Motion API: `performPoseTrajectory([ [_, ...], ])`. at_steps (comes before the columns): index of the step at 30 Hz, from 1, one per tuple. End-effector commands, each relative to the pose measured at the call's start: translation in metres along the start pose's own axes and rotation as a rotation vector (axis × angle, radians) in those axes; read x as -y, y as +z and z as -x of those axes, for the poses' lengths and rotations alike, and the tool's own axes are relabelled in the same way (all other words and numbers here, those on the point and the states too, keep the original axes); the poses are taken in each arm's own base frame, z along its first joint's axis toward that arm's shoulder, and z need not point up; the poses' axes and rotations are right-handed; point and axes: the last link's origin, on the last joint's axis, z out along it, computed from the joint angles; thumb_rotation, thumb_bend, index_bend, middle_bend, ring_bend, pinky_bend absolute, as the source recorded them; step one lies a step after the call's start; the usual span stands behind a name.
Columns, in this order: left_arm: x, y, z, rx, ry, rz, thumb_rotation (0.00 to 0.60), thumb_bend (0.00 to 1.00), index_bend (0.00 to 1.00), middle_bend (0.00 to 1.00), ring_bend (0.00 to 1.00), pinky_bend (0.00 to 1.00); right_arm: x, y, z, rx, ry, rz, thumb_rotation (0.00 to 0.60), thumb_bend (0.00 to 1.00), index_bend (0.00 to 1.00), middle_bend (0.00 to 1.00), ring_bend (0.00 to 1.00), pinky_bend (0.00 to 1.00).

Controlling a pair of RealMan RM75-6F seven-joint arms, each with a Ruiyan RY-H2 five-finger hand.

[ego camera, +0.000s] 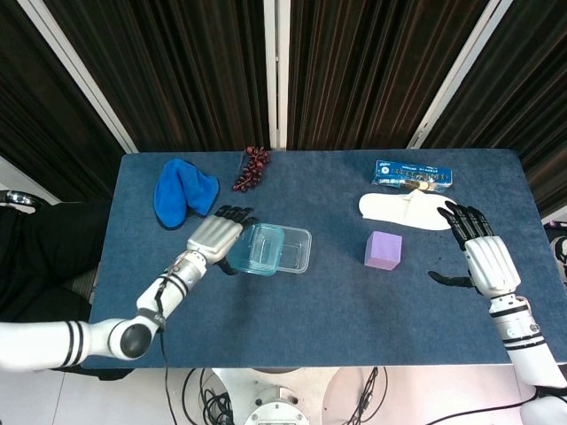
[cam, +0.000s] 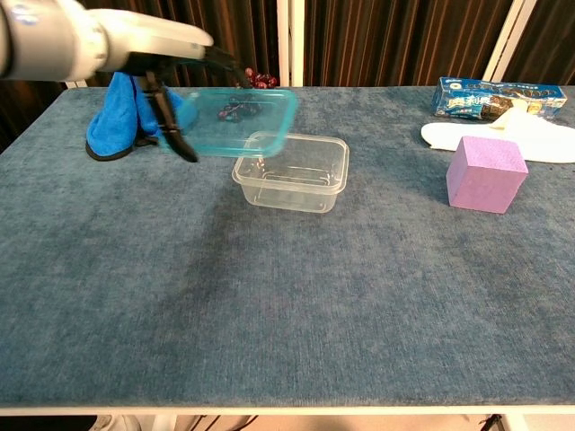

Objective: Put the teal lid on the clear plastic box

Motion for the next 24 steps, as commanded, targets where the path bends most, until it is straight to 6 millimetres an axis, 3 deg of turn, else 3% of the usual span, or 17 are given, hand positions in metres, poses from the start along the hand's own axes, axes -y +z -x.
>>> performPoseTrajectory([
  [1,-0.024,0.03,0.0,0.041,0.026,0.038,0.6,0.02,0.3,0.02,0.0,0.0,0.0,-0.003,-0.001,-0.002,-0.005,0.007,0.6,0.0,0.0,0.0,0.0,0.0],
  [8,-0.037,0.054,0.007,0.077,0.1,0.032,0.6,0.02,0.3,0.02,0.0,0.0,-0.003,-0.01,-0.003,-0.009,-0.006,0.028,0.6,0.0,0.0,0.0,0.0,0.0],
  [24,-0.047,0.069,0.01,0.085,0.097,-0.054,0.6,0.02,0.29,0.02,0.0,0.0,-0.002,-0.01,0.001,-0.001,0.005,0.024,0.6,0.0,0.0,0.0,0.0,0.0],
])
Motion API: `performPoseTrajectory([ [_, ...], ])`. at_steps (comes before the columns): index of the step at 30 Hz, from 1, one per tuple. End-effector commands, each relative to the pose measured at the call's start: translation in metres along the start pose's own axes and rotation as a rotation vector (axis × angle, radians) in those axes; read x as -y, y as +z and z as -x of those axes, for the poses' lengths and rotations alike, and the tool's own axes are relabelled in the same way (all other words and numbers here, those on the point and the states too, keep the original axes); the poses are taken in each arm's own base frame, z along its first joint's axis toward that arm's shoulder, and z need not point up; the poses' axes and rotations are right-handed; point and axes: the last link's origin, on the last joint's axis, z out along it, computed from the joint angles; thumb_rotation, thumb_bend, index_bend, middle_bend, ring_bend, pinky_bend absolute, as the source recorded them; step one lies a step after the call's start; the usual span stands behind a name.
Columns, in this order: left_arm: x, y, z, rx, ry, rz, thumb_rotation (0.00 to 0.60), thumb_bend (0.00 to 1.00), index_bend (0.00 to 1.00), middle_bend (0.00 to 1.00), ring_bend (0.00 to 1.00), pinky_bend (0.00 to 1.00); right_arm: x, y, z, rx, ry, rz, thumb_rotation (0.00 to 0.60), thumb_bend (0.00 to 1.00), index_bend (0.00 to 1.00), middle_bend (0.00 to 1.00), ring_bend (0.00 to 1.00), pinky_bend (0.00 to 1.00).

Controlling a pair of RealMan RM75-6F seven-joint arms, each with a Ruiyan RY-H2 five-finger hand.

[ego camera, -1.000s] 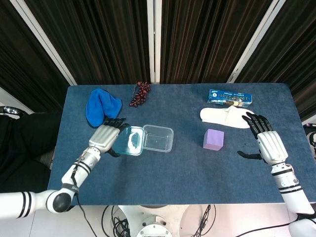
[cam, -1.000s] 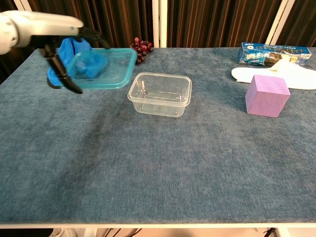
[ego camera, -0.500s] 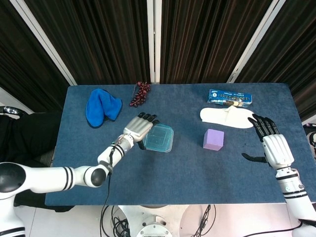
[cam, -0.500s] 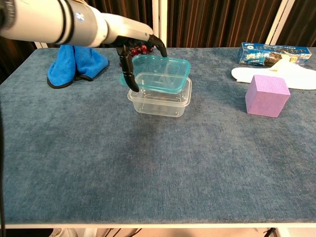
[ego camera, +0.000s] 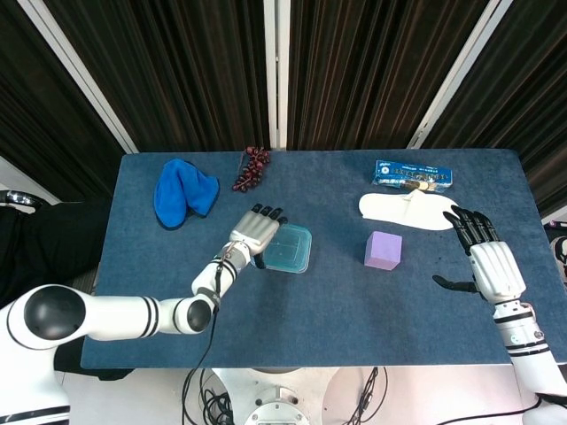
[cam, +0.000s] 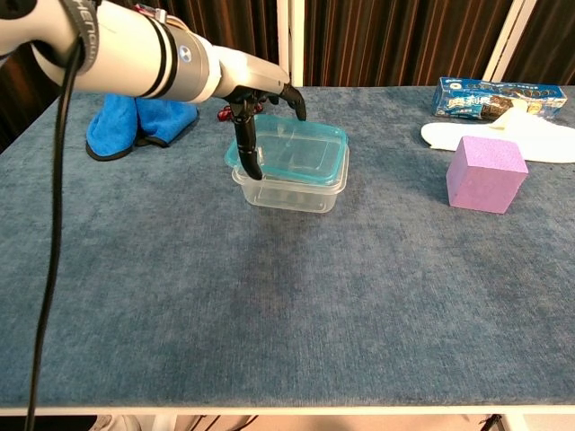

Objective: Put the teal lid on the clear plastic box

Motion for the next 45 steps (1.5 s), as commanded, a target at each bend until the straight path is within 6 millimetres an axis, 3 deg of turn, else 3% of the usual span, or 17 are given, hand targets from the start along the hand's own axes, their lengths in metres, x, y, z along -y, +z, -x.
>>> performPoseTrajectory([
  [1,-0.001,0.002,-0.001,0.0,-0.004,-0.012,0.6,0.02,0.29,0.02,0.0,0.0,0.0,0.0,0.0,0.0,0.001,0.002,0.6,0.0,0.0,0.0,0.0,0.0],
  [19,-0.015,-0.005,0.002,0.027,-0.048,-0.078,0.6,0.02,0.29,0.02,0.0,0.0,-0.004,-0.002,0.002,0.015,0.005,0.002,0.6,0.0,0.0,0.0,0.0,0.0],
  [45,-0.027,0.003,0.01,0.031,-0.071,-0.103,0.6,0.02,0.29,0.03,0.0,0.0,-0.01,-0.005,0.002,0.016,0.012,0.012,0.6,0.0,0.0,0.0,0.0,0.0],
])
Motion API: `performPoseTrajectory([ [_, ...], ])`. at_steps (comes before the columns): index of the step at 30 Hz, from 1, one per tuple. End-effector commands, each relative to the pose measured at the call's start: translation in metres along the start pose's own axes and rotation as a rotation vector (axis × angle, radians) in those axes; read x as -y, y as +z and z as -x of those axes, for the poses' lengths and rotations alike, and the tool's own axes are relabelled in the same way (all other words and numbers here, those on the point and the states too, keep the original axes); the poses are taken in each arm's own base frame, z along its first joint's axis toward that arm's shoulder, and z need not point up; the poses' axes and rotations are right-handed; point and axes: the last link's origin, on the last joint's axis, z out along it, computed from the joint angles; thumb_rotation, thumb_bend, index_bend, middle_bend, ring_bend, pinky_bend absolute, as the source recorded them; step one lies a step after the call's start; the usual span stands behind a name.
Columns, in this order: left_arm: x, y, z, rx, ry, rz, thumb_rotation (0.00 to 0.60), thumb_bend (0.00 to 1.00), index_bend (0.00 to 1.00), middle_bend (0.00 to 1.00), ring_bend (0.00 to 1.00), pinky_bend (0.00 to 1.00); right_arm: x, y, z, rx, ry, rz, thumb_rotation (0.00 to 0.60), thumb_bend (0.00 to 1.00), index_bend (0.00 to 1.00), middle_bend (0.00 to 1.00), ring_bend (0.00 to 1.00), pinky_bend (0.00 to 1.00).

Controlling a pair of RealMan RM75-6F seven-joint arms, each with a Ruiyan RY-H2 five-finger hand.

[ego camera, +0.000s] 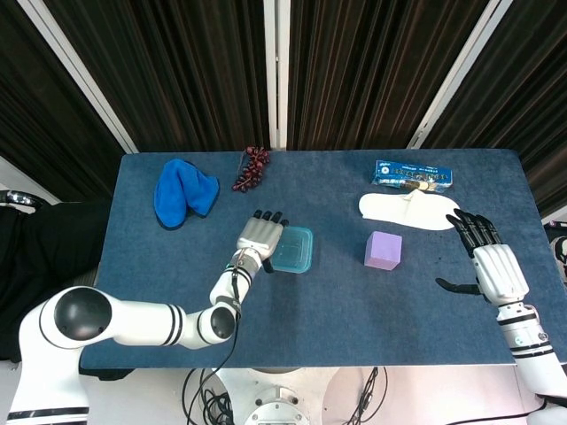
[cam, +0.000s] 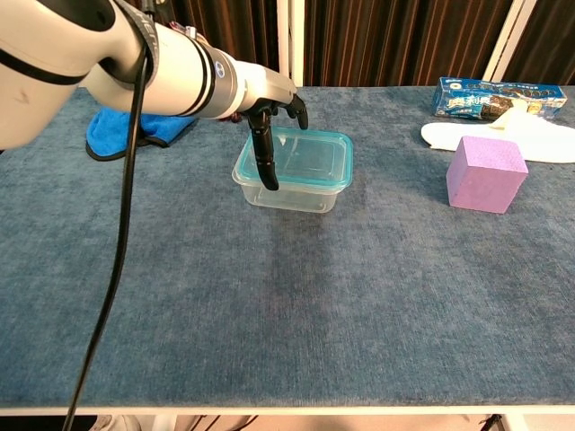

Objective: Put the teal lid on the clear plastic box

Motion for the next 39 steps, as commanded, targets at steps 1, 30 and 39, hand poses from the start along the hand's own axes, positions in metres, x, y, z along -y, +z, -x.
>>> performPoseTrajectory([
  [1,0.0002,0.0,0.0009,0.005,0.006,0.002,0.6,0.02,0.29,0.03,0.0,0.0,-0.0005,0.0001,0.0002,0.001,0.001,0.001,0.6,0.0,0.0,0.0,0.0,0.0],
  [30,0.0033,0.0028,0.0004,0.008,0.037,0.001,0.6,0.02,0.29,0.03,0.0,0.0,-0.0032,0.0004,0.0022,0.005,0.005,0.01,0.6,0.0,0.0,0.0,0.0,0.0],
  [39,0.0071,0.004,0.0019,0.017,0.042,-0.005,0.6,0.02,0.28,0.03,0.0,0.0,-0.0029,0.0,0.0033,0.007,0.006,0.01,0.6,0.0,0.0,0.0,0.0,0.0],
])
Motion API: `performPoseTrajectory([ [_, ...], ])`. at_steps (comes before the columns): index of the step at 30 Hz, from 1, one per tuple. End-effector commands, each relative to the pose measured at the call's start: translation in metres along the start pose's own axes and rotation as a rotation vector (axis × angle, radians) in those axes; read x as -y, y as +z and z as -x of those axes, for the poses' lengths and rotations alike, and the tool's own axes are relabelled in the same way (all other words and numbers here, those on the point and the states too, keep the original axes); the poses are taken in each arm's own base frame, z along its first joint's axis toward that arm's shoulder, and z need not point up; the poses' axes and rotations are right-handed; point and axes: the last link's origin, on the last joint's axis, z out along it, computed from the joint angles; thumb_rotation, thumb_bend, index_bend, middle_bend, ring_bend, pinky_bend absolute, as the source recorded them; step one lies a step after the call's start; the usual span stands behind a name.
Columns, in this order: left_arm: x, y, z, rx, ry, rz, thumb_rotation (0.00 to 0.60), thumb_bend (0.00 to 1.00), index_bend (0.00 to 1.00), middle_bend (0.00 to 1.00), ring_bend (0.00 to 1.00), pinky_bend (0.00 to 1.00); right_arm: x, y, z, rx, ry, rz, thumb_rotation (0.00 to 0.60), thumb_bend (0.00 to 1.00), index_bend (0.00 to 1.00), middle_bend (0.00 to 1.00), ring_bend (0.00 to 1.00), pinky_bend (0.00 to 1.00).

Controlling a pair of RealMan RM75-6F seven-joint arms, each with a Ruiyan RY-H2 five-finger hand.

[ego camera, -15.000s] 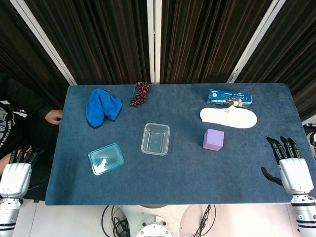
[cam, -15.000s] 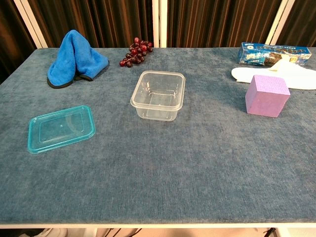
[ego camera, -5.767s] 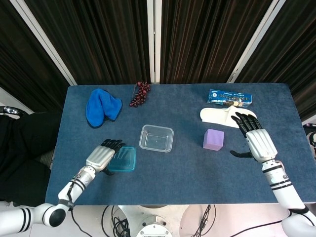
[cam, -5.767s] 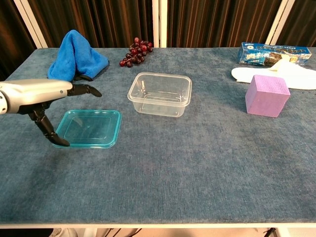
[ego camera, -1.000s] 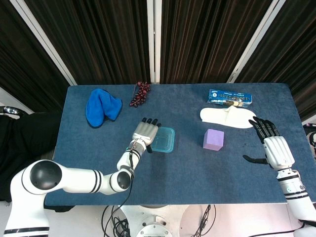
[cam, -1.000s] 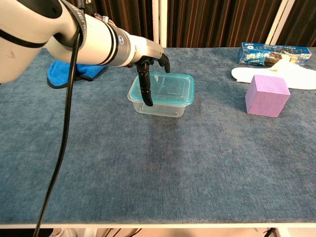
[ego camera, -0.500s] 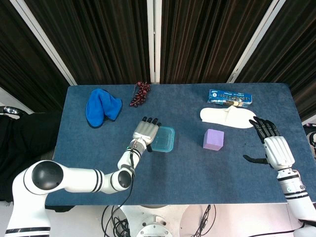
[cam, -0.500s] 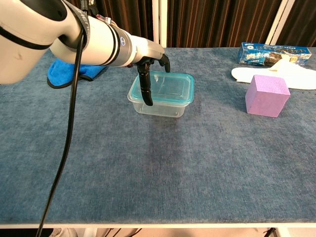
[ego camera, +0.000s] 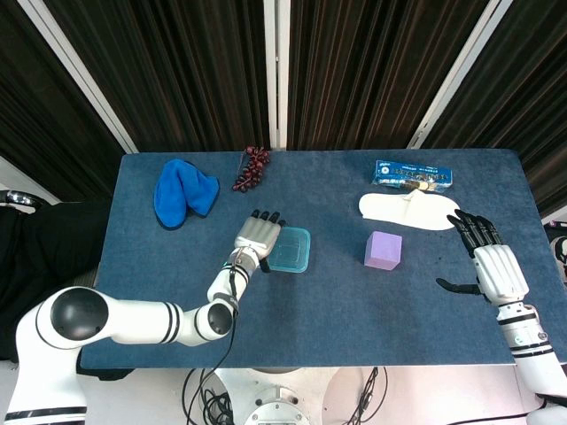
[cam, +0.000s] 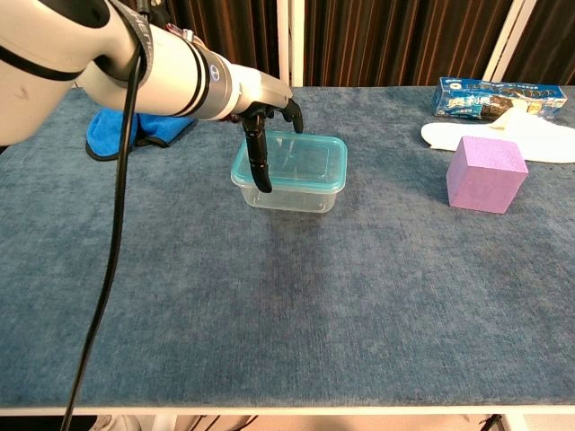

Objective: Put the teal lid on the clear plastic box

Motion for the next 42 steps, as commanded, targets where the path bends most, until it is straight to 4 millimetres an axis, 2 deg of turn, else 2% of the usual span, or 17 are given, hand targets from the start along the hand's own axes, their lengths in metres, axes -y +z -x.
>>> performPoseTrajectory([
  [1,-0.001,0.0,0.001,0.002,-0.001,0.002,0.6,0.02,0.28,0.03,0.0,0.0,0.0,0.0,0.0,-0.001,-0.001,-0.001,0.6,0.0,0.0,0.0,0.0,0.0],
  [5,-0.002,0.0,0.001,0.0,-0.008,0.008,0.6,0.02,0.21,0.02,0.0,0.0,0.001,0.0,0.0,-0.002,-0.002,-0.001,0.6,0.0,0.0,0.0,0.0,0.0],
  [9,-0.002,-0.001,0.002,0.003,-0.006,0.014,0.6,0.0,0.06,0.0,0.0,0.0,0.001,0.0,-0.001,-0.003,-0.002,-0.001,0.6,0.0,0.0,0.0,0.0,0.0],
  [13,-0.001,-0.001,0.001,0.0,-0.009,0.016,0.6,0.0,0.0,0.0,0.0,0.0,0.001,-0.001,-0.001,-0.004,-0.002,-0.002,0.6,0.0,0.0,0.0,0.0,0.0],
  [20,0.0,-0.005,-0.001,-0.021,-0.015,0.021,0.6,0.0,0.0,0.0,0.0,0.0,0.002,-0.002,-0.002,-0.009,-0.001,-0.006,0.6,0.0,0.0,0.0,0.0,0.0],
  [25,0.006,-0.027,-0.007,-0.098,0.009,0.098,0.6,0.0,0.0,0.0,0.0,0.0,0.002,-0.003,-0.004,-0.015,-0.002,-0.01,0.6,0.0,0.0,0.0,0.0,0.0],
  [29,0.014,-0.038,-0.002,-0.167,0.052,0.167,0.6,0.0,0.13,0.02,0.0,0.0,0.002,-0.004,-0.004,-0.017,0.0,-0.011,0.6,0.0,0.0,0.0,0.0,0.0],
  [31,0.017,-0.039,0.002,-0.182,0.059,0.182,0.6,0.0,0.17,0.06,0.0,0.0,0.002,-0.004,-0.003,-0.018,0.001,-0.011,0.6,0.0,0.0,0.0,0.0,0.0],
  [35,0.023,-0.034,0.011,-0.157,0.053,0.182,0.6,0.0,0.18,0.1,0.0,0.0,0.002,-0.006,-0.003,-0.019,0.001,-0.009,0.6,0.0,0.0,0.0,0.0,0.0],
  [42,0.029,-0.03,0.019,-0.126,0.054,0.166,0.6,0.0,0.17,0.1,0.0,0.0,0.004,-0.007,-0.004,-0.023,-0.002,-0.009,0.6,0.0,0.0,0.0,0.0,0.0],
])
